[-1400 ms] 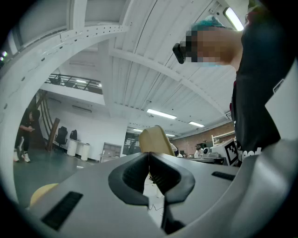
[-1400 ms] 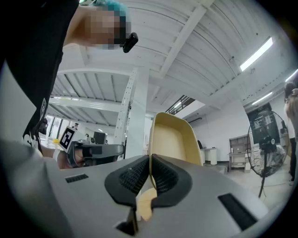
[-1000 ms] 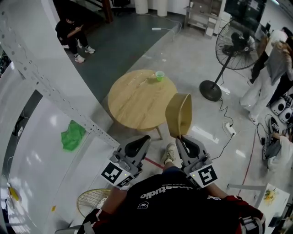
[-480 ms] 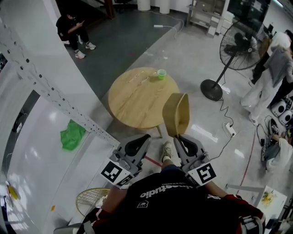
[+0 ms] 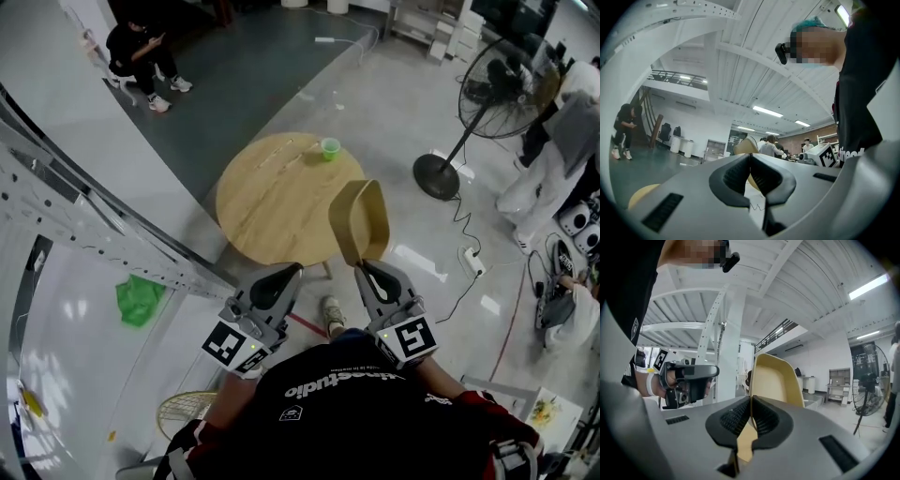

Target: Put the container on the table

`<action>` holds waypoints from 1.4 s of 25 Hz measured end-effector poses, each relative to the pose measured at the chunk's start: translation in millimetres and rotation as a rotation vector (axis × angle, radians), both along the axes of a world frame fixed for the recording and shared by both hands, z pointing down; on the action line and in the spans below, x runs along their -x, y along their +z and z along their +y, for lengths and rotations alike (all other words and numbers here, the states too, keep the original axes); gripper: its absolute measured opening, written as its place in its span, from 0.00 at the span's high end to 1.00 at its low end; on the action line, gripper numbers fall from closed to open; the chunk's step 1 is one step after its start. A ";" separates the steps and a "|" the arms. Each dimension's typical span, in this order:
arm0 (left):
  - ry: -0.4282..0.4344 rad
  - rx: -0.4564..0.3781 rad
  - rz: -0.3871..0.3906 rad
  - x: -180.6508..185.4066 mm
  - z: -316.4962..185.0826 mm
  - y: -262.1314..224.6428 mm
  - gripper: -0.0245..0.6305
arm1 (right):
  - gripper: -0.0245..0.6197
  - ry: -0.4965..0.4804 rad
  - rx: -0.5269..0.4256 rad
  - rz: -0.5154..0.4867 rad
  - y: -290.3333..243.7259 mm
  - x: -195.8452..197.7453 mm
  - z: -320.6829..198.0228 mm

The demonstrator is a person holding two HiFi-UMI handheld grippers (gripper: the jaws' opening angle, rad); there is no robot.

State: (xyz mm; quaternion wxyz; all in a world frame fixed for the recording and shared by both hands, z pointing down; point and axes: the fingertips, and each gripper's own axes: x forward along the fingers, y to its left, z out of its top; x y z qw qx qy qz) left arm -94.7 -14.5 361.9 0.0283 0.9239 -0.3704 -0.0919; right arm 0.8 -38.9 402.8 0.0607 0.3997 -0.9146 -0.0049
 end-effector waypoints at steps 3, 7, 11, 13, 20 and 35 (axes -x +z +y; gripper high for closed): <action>-0.008 0.004 -0.021 -8.4 -32.3 1.2 0.93 | 0.92 0.023 0.029 0.035 12.6 -12.2 -37.3; -0.026 -0.001 -0.046 -19.2 -83.0 0.1 0.93 | 0.92 0.032 0.088 0.070 35.1 -27.0 -96.4; -0.042 -0.001 -0.062 -29.7 -129.0 4.7 0.93 | 0.92 0.030 0.149 0.153 66.4 -36.5 -155.0; -0.050 0.002 -0.070 -35.8 -149.0 9.0 0.93 | 0.92 0.024 0.170 0.201 86.2 -41.9 -184.4; -0.095 0.041 -0.078 -53.4 -209.0 24.5 0.93 | 0.92 0.009 0.248 0.358 165.9 -57.7 -270.8; -0.162 0.112 -0.147 -63.7 -264.6 49.9 0.93 | 0.92 -0.097 0.330 0.749 345.2 -49.7 -379.3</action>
